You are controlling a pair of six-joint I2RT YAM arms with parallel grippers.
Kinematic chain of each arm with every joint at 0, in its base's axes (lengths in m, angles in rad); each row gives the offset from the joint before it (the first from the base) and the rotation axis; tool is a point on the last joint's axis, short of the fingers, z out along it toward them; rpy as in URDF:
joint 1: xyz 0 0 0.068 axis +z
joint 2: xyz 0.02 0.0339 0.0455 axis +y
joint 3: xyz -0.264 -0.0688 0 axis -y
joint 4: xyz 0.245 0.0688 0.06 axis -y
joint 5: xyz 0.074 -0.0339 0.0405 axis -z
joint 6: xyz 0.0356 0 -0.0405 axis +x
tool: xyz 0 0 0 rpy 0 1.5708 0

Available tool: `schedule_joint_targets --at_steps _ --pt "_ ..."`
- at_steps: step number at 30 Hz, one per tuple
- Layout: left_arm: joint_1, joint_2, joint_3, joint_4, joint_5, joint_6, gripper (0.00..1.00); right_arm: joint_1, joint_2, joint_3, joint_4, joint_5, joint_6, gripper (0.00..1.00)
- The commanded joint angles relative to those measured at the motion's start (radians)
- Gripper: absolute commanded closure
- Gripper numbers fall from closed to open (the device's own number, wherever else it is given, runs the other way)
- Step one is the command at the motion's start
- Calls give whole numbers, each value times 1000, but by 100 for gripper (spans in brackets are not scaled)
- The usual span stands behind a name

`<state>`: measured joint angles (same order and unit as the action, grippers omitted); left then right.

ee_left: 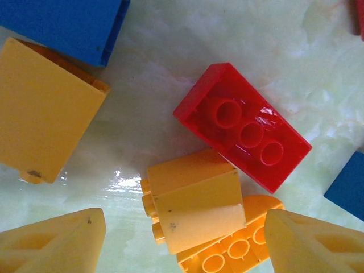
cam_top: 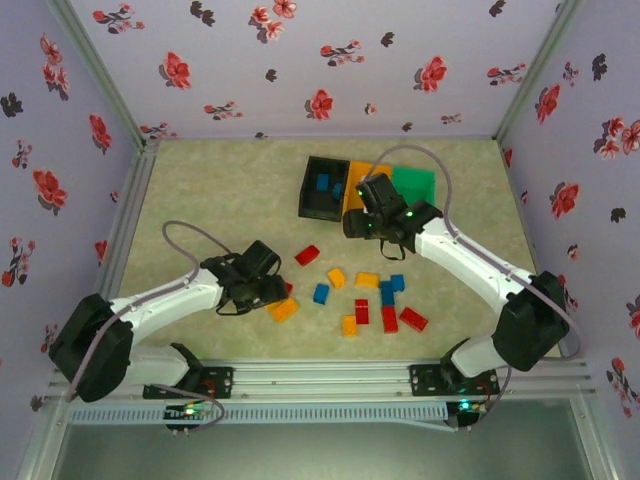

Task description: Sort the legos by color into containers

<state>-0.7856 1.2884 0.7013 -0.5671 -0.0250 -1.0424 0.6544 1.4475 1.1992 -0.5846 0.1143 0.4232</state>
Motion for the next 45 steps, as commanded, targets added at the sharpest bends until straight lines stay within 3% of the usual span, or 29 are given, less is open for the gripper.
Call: schedule_joint_targets --at_steps 1,12,26,38,45 --pt "-8 16 -13 20 5 -26 26 7 -32 -13 -32 30 15 40" --pt "-11 59 -8 29 3 -3 34 7 -44 -15 -41 37 15 40" --pt "-16 94 30 -7 -14 26 53 7 -63 -20 -48 53 11 40" --pt "-14 91 247 -230 -56 205 55 7 -115 -59 -54 91 15 41" --pt "-13 178 454 -286 -67 304 55 7 -169 -83 -79 132 20 41"
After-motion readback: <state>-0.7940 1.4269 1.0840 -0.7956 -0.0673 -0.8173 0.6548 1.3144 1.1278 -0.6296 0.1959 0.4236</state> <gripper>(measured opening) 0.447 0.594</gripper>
